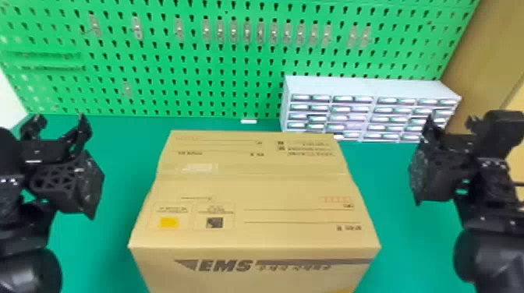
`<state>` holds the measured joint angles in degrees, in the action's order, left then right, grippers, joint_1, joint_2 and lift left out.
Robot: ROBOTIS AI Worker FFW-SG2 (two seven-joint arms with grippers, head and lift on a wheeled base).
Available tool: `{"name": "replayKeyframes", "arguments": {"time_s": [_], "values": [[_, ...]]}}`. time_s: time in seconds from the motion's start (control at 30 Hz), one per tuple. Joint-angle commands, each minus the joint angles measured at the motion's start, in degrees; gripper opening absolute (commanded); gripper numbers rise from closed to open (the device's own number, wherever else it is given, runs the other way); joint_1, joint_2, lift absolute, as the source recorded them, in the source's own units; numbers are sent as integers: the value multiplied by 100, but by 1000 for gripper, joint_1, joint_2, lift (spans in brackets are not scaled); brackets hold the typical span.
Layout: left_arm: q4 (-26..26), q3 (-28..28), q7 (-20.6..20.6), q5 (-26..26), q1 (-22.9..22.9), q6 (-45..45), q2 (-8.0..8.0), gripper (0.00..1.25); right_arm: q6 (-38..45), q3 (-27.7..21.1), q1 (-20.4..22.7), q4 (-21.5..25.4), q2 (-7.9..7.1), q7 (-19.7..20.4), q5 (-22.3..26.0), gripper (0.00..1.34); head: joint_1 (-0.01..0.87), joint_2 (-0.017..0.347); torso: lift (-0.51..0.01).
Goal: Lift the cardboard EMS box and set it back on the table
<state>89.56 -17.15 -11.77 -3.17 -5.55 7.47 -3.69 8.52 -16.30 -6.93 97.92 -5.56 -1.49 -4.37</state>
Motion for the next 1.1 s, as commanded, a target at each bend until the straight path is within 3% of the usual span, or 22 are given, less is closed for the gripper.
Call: {"name": "replayKeyframes", "arguments": {"time_s": [0.0, 0.13, 1.07], "values": [[0, 10, 0, 0, 1, 0, 0, 765, -61, -102, -1, -1, 125, 0, -99, 831, 678, -14, -13], [0, 1, 0, 0, 1, 0, 0, 765, -78, -146, -19, -1, 204, 0, -178, 831, 678, -14, -21], [0, 10, 0, 0, -8, 0, 0, 765, -78, -58, -36, -1, 204, 0, -178, 830, 678, -14, -77]]}}
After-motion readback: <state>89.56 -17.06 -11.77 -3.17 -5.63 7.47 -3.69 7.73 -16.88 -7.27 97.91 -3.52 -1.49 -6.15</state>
